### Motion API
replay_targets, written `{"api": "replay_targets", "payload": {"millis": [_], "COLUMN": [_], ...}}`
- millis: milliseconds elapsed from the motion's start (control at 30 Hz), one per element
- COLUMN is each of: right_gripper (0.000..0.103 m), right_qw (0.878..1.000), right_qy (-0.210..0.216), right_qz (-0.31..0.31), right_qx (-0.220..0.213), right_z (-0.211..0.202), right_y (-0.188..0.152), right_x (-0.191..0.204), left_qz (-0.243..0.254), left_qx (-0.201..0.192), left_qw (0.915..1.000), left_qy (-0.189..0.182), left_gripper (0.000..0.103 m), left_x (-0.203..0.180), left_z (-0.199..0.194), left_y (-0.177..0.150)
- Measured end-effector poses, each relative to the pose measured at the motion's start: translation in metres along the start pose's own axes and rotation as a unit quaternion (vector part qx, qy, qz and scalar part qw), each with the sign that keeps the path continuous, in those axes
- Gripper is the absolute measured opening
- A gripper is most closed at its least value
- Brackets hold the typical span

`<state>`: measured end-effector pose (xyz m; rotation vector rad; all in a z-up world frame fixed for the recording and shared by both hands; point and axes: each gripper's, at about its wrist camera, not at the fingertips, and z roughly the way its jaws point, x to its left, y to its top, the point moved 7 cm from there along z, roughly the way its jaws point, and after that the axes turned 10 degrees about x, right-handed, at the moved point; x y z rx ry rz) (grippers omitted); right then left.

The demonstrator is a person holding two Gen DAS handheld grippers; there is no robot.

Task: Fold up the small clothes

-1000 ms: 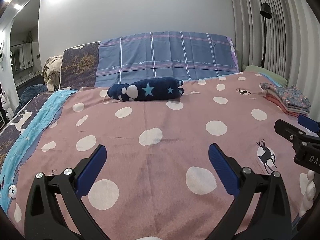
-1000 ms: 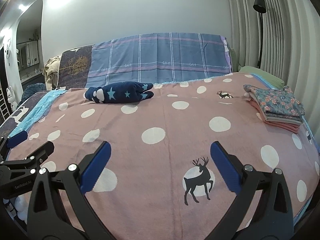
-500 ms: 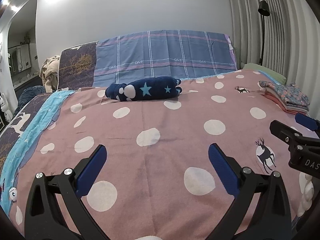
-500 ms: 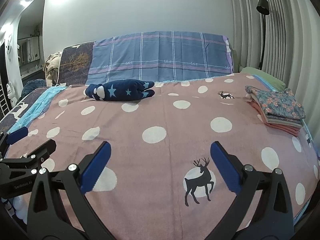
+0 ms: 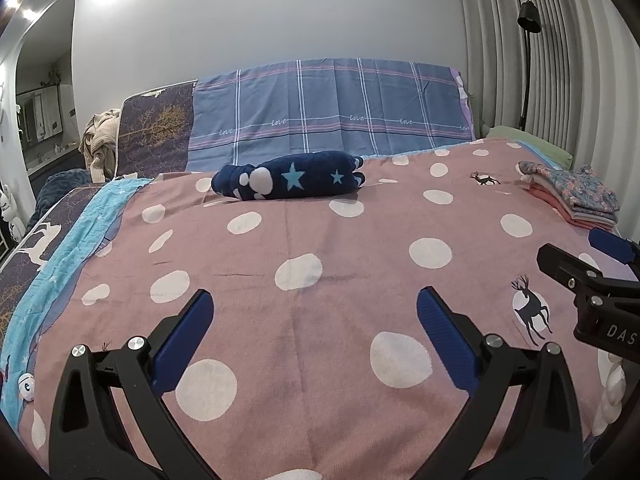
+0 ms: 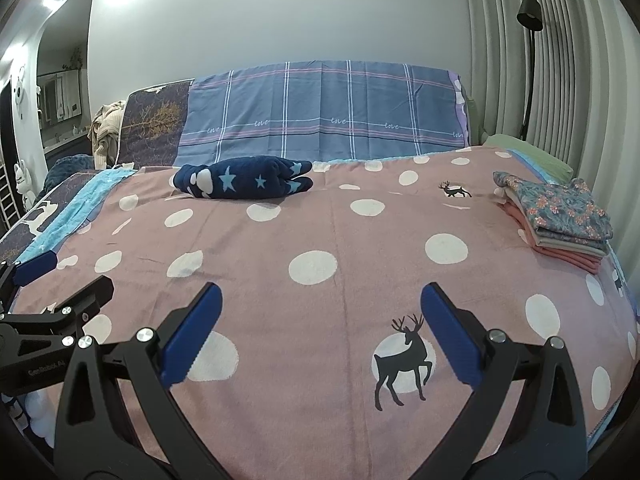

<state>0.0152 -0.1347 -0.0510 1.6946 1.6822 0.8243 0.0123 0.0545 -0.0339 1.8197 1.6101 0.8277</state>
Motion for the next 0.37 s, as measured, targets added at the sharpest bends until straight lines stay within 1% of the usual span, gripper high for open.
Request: {"api": "replay_targets", "payload": {"millis": [367], "right_gripper": [0.101], "right_qw": [1.0], "right_qy": [0.0], "right_qz": [-0.003], "right_qx": [0.001], "right_z": [-0.0019], "right_y": [-0.0015], "right_x": [0.0014], "left_qz": [0.0], "left_qx": [0.003], "left_qw": [1.0], "left_qy": [-0.001], "left_gripper": [0.102], "left_x": [-0.0005], "left_z": [-0.0002], "left_y": [-0.0013]}}
